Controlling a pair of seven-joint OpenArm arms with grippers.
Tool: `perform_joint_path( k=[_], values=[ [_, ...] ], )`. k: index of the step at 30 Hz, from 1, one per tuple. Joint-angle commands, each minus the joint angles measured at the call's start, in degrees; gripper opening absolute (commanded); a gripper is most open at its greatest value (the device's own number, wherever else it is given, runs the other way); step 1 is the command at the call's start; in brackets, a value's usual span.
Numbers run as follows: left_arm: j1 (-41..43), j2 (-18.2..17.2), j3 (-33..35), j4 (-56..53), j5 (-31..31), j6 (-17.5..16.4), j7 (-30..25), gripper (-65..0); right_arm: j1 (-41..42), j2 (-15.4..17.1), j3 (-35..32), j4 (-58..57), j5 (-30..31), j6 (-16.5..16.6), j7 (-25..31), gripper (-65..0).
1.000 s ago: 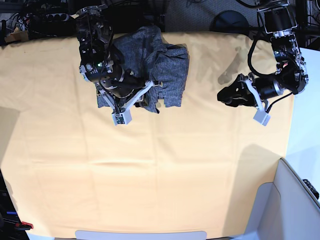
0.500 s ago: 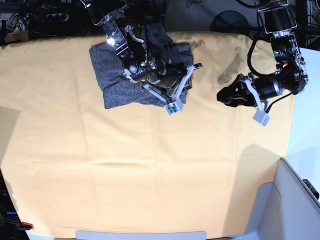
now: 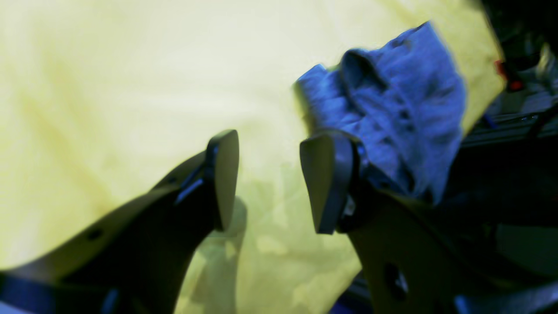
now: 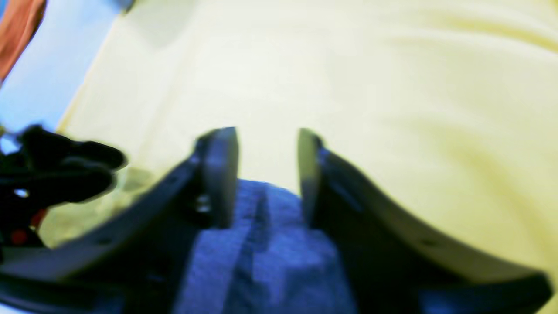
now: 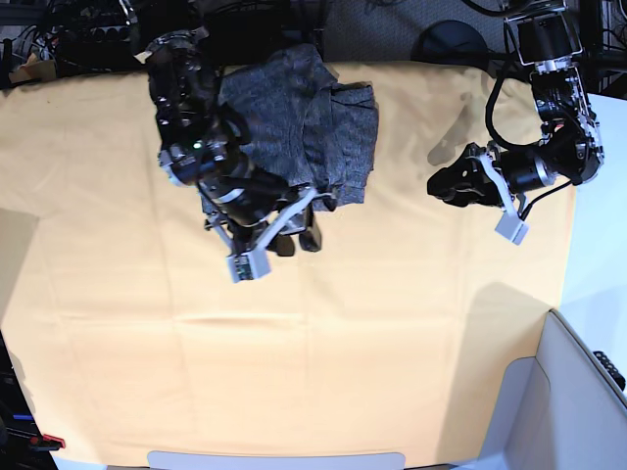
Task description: Fold the T-shirt properly
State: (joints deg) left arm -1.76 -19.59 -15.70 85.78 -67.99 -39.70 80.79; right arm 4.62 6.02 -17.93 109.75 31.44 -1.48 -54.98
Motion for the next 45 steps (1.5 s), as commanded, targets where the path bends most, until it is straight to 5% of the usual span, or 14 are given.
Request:
perform_joint_path(
  k=[1,8,13,19,24,35,45],
  values=[
    [-0.48,-1.64,0.45,0.86,0.16,-0.25,-0.79,-38.0,0.52,2.02,3.21,1.06,2.98,0.11,1.05,-34.7],
    [4.62,-9.02,10.47,7.37,2.27,-0.30,-0.79,-35.4,-3.00,16.26,17.63,-0.88,23.20,0.55,1.05,-26.8],
    [6.29,-9.72,11.79,16.07,2.27,-0.30,-0.79,-33.7,-5.11,21.28,22.37,-6.06,32.34,9.34,0.78,-24.8],
    [6.46,-9.20,13.29,16.86,2.18,-0.30,-0.79,-33.5,-4.67,21.63,23.25,-16.61,35.68,18.22,-5.28,-24.8],
    [9.36,-6.73,14.08,16.77,2.45,-0.30,-0.79,-33.5,-3.52,20.13,24.66,-22.15,35.42,22.27,-10.47,-24.8],
    [13.32,-4.19,14.17,16.77,2.27,-0.30,-0.79,-33.5,-2.38,19.87,24.48,-22.41,34.27,22.53,-11.26,-24.8],
    [13.14,-0.41,17.77,14.57,2.54,-0.30,-0.79,-33.5,-1.33,15.12,24.13,-22.41,26.80,22.79,-11.70,-24.8]
  ],
)
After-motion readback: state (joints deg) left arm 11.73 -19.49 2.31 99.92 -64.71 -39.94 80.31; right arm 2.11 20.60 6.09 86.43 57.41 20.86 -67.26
